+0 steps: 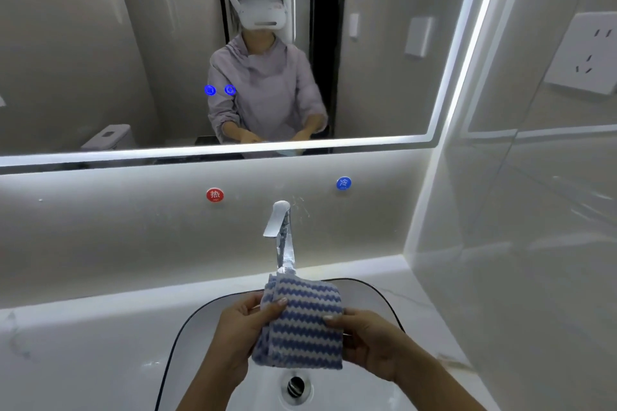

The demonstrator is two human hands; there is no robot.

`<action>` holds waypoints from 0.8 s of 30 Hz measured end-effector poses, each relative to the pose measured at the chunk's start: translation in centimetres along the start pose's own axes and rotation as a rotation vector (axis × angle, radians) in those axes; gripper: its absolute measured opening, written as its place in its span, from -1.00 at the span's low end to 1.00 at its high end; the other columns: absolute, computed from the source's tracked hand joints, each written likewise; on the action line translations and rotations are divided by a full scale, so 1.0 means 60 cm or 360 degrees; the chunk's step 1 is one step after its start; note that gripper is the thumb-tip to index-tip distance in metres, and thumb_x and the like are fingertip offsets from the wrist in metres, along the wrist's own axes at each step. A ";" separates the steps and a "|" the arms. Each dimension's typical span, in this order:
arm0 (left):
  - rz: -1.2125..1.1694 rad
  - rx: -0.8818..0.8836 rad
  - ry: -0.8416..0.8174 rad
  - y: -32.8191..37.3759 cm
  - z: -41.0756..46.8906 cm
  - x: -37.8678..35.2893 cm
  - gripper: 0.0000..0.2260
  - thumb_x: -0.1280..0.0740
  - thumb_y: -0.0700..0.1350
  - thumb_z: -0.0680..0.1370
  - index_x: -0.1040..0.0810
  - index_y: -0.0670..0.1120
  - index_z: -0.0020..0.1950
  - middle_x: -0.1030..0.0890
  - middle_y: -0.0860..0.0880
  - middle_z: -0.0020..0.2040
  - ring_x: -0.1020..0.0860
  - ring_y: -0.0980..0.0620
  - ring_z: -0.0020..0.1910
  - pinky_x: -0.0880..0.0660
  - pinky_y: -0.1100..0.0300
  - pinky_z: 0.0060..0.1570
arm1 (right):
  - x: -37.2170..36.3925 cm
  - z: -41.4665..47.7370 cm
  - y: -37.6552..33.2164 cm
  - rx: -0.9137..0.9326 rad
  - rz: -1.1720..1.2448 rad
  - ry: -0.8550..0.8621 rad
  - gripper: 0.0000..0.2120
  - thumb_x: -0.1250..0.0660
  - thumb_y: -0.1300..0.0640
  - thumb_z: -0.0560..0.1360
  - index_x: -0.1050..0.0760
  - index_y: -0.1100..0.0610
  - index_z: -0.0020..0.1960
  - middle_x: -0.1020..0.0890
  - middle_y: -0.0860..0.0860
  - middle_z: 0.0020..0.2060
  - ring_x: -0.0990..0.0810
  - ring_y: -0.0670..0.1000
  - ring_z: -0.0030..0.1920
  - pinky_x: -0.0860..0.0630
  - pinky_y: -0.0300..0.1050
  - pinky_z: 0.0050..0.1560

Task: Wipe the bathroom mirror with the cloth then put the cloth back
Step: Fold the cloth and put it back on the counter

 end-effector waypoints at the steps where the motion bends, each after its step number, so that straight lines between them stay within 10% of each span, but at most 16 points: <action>1: 0.0019 0.0018 -0.0013 -0.007 0.001 -0.003 -0.66 -0.50 -0.13 0.33 -0.60 -0.21 0.06 -0.71 -0.18 -0.08 -0.68 -0.17 -0.11 -0.61 0.01 -0.15 | 0.007 -0.001 -0.001 0.0049 -0.0009 0.0021 -0.78 -0.41 0.31 0.45 -0.57 0.30 0.10 -0.69 0.21 -0.06 -0.67 0.17 -0.06 -0.64 -0.02 -0.17; 24: 0.0006 0.0051 0.0070 -0.108 0.098 -0.317 -0.87 -0.42 -0.15 0.47 -0.67 -0.19 -0.06 -0.71 -0.18 -0.15 -0.69 -0.14 -0.16 -0.62 0.12 -0.22 | 0.357 0.003 -0.121 0.0404 -0.0265 0.0394 -0.86 -0.37 0.13 0.53 -0.61 0.15 0.04 -0.71 0.09 -0.04 -0.66 0.12 0.02 -0.60 0.06 0.08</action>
Point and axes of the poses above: each hand's wrist, its own z-axis towards the middle knuckle, its own x-axis out of the back of the hand, y = z × x, the point moved 8 cm from there along z, towards the middle knuckle
